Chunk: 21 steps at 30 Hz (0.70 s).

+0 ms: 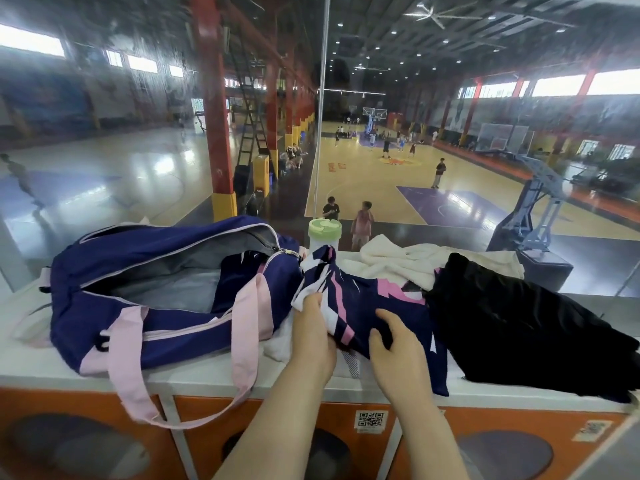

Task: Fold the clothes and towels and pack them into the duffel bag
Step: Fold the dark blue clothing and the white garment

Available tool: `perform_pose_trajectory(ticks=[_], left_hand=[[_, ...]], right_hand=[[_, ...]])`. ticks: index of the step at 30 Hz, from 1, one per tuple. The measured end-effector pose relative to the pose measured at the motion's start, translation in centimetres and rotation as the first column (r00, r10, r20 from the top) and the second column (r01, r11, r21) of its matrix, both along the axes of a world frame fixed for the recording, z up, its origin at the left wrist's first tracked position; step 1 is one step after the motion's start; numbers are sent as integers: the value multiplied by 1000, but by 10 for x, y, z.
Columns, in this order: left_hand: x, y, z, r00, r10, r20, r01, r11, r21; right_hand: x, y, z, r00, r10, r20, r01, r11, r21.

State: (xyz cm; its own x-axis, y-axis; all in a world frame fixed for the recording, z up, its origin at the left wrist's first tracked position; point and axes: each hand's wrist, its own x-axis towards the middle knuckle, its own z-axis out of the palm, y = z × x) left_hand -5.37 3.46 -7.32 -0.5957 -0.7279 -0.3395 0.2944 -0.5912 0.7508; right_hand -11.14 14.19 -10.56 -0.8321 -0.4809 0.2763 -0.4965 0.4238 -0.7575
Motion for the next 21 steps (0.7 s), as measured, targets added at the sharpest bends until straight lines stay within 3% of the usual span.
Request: perform_pose_trajectory(ticks=[2, 4, 7, 10, 12, 15, 17, 18, 21], left_hand=[[2, 2, 7, 998, 27, -57, -28, 999, -16], [2, 4, 14, 996, 48, -78, -53, 997, -62], [3, 2, 19, 991, 108, -76, -120, 976, -184], [6, 8, 18, 997, 67, -31, -73, 881, -467], [4, 18, 16, 998, -36, 54, 64, 660, -749], [-3, 28, 3, 963, -81, 258, 267, 136, -954], [-8, 30, -13, 919, -15, 394, 388, -144, -910], [-9, 31, -19, 888, 46, 457, 453, -246, -857], [-11, 34, -32, 802, 232, 551, 594, -417, -688]], right_hand=[[-4, 3, -2, 990, -77, -114, 95, 983, 159], [-4, 4, -2, 992, -68, -109, 88, 978, 189], [0, 2, 0, 998, 62, -31, -59, 993, 98], [-3, 4, 2, 991, 95, 98, -88, 994, -72], [-6, 9, 4, 971, 71, 229, -8, 965, -263], [-11, 16, 9, 841, 142, 523, 235, 774, -588], [-15, 21, 11, 726, 217, 652, 402, 635, -659], [-17, 23, 10, 696, 215, 685, 449, 614, -649], [-20, 25, 0, 773, 23, 634, 427, 720, -547]])
